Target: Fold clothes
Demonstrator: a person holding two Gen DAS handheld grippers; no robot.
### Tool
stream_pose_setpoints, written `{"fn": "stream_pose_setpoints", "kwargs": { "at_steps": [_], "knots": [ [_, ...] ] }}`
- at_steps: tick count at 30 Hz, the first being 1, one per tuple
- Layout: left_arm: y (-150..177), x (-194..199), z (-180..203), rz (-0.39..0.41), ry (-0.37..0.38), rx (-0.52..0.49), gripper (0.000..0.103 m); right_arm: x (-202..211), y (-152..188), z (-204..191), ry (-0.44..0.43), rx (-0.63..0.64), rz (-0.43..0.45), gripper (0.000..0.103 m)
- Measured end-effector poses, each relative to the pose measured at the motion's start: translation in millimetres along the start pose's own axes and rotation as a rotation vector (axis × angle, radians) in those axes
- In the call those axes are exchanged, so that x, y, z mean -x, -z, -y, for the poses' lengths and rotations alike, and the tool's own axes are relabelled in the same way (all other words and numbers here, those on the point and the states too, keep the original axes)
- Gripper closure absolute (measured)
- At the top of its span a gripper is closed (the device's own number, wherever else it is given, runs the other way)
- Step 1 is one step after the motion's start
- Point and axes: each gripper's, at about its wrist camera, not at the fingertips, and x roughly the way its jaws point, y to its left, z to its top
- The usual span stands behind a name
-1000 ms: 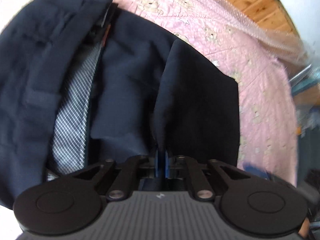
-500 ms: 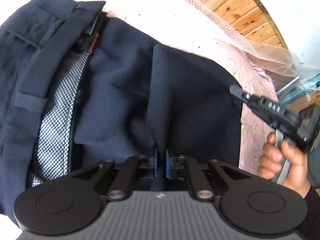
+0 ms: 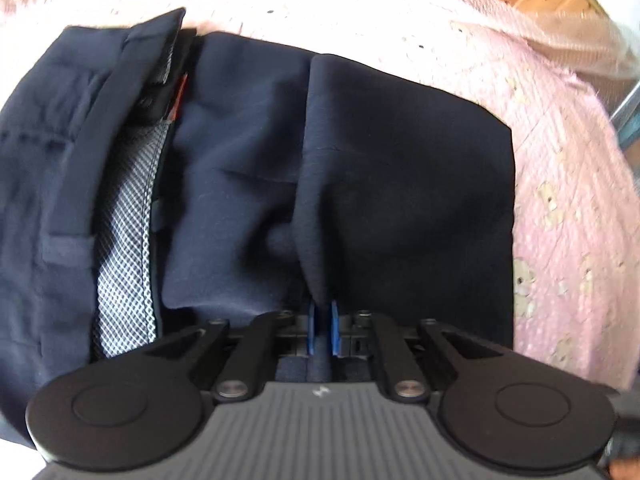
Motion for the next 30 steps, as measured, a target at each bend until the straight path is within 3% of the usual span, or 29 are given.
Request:
{"fn": "stream_pose_setpoints", "kwargs": {
  "at_steps": [3,7,10,12,15,19,24,25,26,28,30],
  "knots": [
    [4,0,5,-0.003,-0.023,-0.031,0.095,8,6,-6,0.036,0.005,0.036,0.083],
    [4,-2,6,-0.005,-0.029,-0.042,0.095,20,-16,-7,0.107,-0.030,0.166,0.060],
    [-1,-4,8,-0.007,-0.031,-0.043,0.095,6,-24,-3,0.143,-0.035,0.176,0.063],
    [-3,-7,10,-0.009,-0.029,-0.041,0.095,-4,-24,-6,0.180,0.003,0.135,0.075],
    [-3,-8,9,-0.012,-0.024,-0.033,0.095,2,-27,-18,0.257,0.034,0.120,0.079],
    [-4,-10,6,-0.014,-0.023,-0.022,0.095,19,-23,-32,0.257,0.079,0.204,0.079],
    [-1,-10,5,-0.009,-0.024,-0.017,0.095,1,-28,-35,0.332,0.113,0.114,0.080],
    [-1,-10,4,-0.005,-0.022,-0.020,0.095,8,-37,-39,0.311,0.108,0.154,0.080],
    [0,-10,3,-0.001,-0.018,-0.020,0.095,15,-46,-42,0.290,0.102,0.194,0.078],
    [4,-7,1,0.012,-0.008,-0.002,0.095,15,-74,-44,0.281,0.119,0.240,0.059],
    [7,-4,-3,0.023,0.001,0.017,0.095,6,-111,-41,0.298,0.159,0.261,0.054]
  ]
}}
